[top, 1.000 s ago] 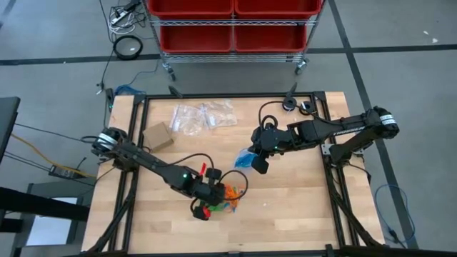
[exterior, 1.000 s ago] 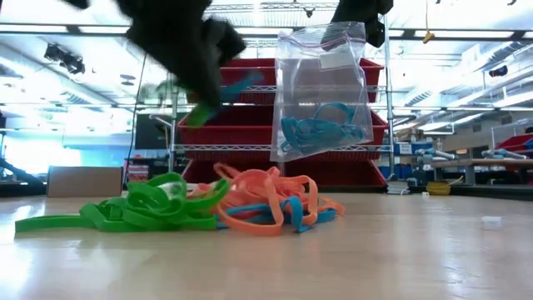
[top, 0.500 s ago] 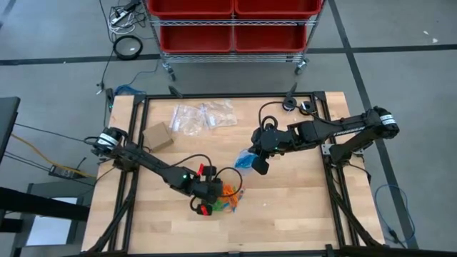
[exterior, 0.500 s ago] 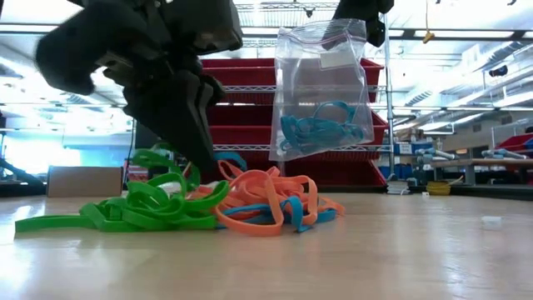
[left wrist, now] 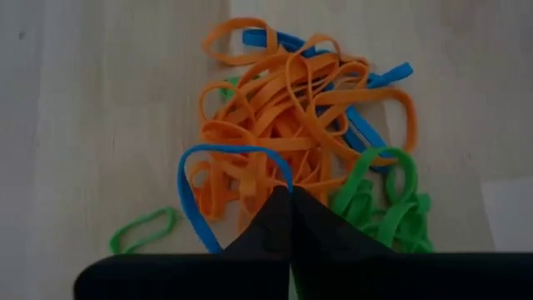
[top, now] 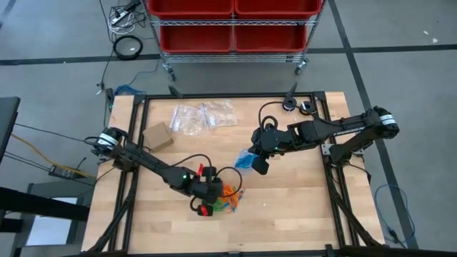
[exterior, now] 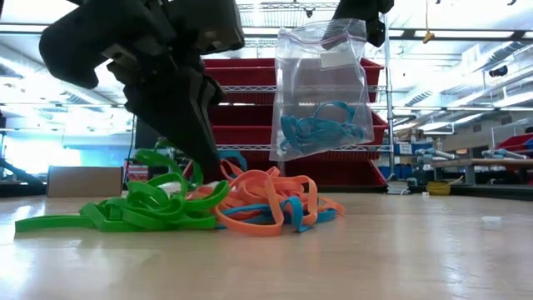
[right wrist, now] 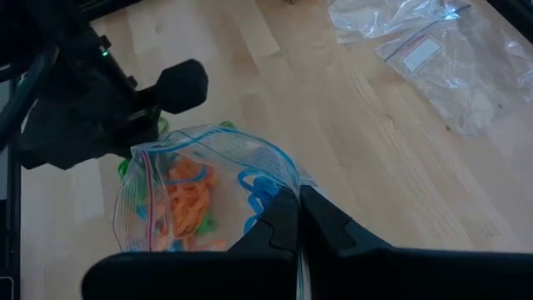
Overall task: Sort rubber bands
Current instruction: Put the blue rubber band into the transparent zip bag
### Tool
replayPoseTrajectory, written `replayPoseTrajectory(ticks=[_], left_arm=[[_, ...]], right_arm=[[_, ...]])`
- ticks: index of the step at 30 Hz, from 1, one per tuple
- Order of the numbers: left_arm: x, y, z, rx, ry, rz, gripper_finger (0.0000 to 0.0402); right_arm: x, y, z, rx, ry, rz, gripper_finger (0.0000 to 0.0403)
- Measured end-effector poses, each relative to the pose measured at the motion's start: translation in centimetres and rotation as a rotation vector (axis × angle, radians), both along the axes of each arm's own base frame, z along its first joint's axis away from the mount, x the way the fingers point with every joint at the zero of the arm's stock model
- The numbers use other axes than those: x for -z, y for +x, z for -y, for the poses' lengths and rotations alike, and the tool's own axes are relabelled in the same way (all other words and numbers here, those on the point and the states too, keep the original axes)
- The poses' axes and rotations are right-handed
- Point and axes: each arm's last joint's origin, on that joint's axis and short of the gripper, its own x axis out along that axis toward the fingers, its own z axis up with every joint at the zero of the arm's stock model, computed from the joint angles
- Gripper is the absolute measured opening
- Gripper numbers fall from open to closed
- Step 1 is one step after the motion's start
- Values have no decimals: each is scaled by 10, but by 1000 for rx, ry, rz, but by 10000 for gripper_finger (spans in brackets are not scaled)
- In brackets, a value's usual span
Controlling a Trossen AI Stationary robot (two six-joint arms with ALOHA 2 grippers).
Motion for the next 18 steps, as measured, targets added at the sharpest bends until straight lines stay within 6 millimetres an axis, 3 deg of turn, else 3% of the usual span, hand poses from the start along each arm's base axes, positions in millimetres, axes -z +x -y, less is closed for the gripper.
replayPoseTrajectory(ticks=[11,18], left_arm=[[23,11,-4,1,-42,-44,84],[23,13,-3,26,-42,-29,67]], right_arm=[[0,0,0,0,-1,1,0],[0,0,0,-2,-3,0,0]])
